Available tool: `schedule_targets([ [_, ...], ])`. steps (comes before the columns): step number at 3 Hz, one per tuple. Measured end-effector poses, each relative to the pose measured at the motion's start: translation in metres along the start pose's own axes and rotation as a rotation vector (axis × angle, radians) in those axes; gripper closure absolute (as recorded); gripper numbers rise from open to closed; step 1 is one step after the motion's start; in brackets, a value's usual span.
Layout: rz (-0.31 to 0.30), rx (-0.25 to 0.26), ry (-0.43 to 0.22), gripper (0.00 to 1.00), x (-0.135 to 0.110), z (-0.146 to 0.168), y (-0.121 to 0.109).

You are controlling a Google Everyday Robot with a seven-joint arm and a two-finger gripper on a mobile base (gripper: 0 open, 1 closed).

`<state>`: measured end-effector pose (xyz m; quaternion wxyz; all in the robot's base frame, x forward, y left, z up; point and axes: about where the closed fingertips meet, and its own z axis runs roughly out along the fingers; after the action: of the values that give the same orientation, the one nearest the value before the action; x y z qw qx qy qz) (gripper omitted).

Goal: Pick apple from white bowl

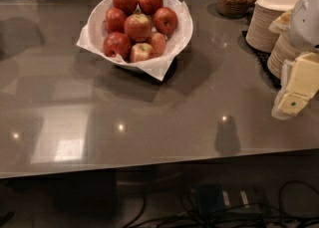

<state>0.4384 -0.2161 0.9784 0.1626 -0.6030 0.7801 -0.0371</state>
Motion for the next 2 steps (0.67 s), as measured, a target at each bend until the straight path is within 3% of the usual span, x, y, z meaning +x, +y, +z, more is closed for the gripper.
schedule_targets([
  [1,0.000,0.000,0.000,0.00,0.000,0.000,0.000],
  [2,-0.035,0.034,-0.081,0.00,-0.023,-0.002,-0.016],
])
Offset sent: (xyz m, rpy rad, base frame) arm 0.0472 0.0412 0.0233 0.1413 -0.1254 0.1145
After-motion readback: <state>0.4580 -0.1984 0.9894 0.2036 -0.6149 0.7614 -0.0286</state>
